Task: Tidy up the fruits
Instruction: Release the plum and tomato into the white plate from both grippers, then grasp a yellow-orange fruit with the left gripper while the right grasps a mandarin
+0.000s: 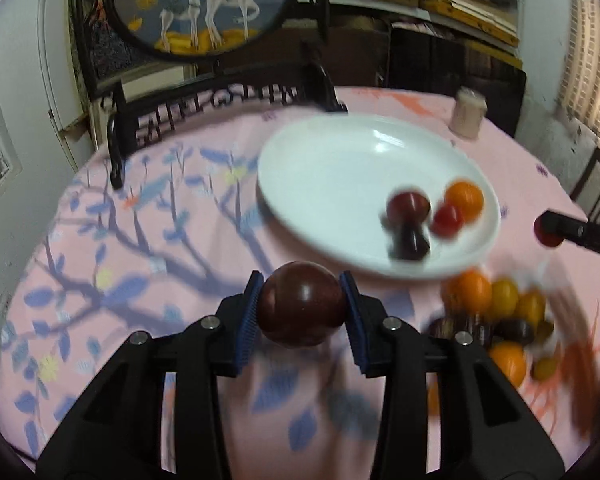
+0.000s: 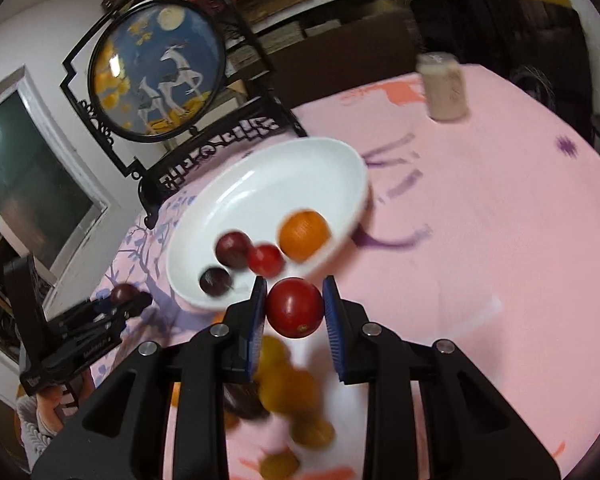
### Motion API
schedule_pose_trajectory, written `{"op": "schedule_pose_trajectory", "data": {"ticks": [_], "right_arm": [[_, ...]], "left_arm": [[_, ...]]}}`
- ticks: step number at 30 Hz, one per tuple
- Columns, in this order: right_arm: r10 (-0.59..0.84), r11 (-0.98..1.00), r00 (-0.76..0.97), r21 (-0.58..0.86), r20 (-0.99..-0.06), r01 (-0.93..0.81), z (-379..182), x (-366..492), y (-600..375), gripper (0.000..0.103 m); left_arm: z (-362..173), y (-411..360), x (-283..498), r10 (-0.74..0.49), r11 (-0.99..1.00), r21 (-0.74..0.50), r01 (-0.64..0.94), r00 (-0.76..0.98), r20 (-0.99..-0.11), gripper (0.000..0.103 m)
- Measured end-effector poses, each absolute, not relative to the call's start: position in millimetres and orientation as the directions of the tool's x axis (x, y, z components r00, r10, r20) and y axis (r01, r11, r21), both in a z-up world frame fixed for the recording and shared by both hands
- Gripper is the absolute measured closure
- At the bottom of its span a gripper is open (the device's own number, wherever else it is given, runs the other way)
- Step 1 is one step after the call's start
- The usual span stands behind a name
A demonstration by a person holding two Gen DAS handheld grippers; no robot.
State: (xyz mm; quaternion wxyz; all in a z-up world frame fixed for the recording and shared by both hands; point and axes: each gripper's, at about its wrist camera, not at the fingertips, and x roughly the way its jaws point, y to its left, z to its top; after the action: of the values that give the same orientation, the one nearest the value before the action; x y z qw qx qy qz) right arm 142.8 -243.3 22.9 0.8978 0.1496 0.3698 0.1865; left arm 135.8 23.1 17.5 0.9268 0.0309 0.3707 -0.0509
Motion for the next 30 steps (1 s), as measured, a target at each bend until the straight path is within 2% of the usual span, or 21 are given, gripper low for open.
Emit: {"op": "schedule_pose_trajectory", "data": {"ticks": [3, 5, 6, 7, 15, 19, 25, 30], "right_arm": [[0.446, 0.885, 0.661, 0.41, -0.603, -0.223, 25, 173, -227, 0.075], [0.445, 0.883, 0.673, 0.415, -0.591, -0.22, 23, 187, -221, 0.074], [0.445, 0.883, 0.678, 0.413, -0.584, -0.223, 21, 192, -218, 0.062], [0.438, 0.888, 0.68, 0.403, -0.588, -0.224, 20, 193, -216, 0.042], [0.459, 0.871, 0.691, 0.438, -0.559, -0.223, 22, 171, -239, 0.042], [0.471, 0.861, 0.694, 0.456, -0.544, -0.227, 24, 147, -248, 0.042], [0.436, 0.883, 0.682, 0.425, -0.588, -0.198, 6, 116, -258, 0.042], [0.428, 0.88, 0.703, 0.44, -0.568, -0.18, 7, 106, -269, 0.041]], "left_arm": [[29, 11, 164, -0.07, 0.994, 0.013, 0.107, 0.728, -0.682, 0.061], [31, 5, 178, -0.045, 0.997, 0.023, 0.08, 0.746, -0.665, 0.046], [31, 4, 182, -0.042, 0.997, 0.017, 0.07, 0.754, -0.656, 0.036], [29, 5, 184, -0.052, 0.997, 0.005, 0.073, 0.755, -0.653, 0.035], [10, 15, 184, -0.08, 0.996, -0.024, 0.089, 0.712, -0.697, 0.035], [9, 11, 162, -0.092, 0.992, -0.003, 0.123, 0.721, -0.687, 0.03], [5, -4, 120, -0.124, 0.978, 0.039, 0.206, 0.719, -0.684, 0.021], [11, -6, 85, -0.164, 0.965, 0.05, 0.256, 0.743, -0.649, 0.013]]}}
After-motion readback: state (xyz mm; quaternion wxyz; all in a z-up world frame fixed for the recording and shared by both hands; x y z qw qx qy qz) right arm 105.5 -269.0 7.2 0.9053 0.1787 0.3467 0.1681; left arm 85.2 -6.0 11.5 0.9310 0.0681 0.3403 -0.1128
